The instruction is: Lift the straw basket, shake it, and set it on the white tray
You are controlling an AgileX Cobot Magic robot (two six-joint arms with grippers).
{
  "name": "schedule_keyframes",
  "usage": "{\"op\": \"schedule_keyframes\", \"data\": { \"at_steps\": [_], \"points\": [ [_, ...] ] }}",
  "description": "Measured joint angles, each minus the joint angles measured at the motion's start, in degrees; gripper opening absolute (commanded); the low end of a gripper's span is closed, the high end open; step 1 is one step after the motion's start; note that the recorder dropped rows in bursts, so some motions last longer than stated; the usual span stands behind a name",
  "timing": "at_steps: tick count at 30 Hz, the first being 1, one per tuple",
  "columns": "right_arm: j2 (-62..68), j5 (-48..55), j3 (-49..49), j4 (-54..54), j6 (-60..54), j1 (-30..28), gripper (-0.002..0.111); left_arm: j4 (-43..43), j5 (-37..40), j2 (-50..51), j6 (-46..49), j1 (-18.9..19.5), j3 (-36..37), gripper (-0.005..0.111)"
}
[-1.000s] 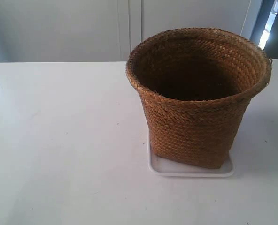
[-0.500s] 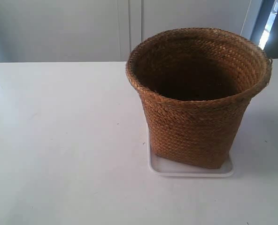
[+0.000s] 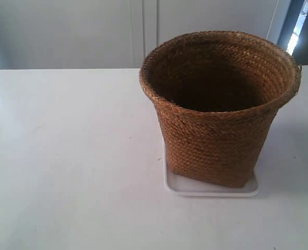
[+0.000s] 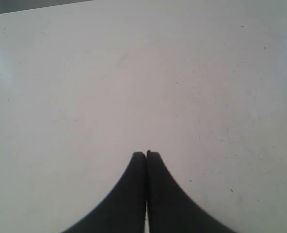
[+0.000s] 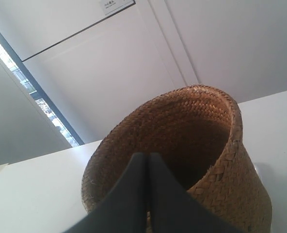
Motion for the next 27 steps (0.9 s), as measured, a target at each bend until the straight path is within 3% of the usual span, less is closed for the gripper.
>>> {"op": "schedule_keyframes", "data": {
  "at_steps": [13,17,27],
  "points": [
    [0.0,2.8,1.3,-11.9,-11.2,0.0,0.000,0.0,0.0,0.0,0.0,0.0,0.0,0.000],
    [-0.3,1.9,7.3,-16.0,-16.2,-2.1,0.000,0.0,0.0,0.0,0.0,0.0,0.0,0.000],
    [-6.5,-14.0,27.4,-19.0,-17.4,-6.3,0.000,0.0,0.0,0.0,0.0,0.0,0.0,0.000]
  ]
}}
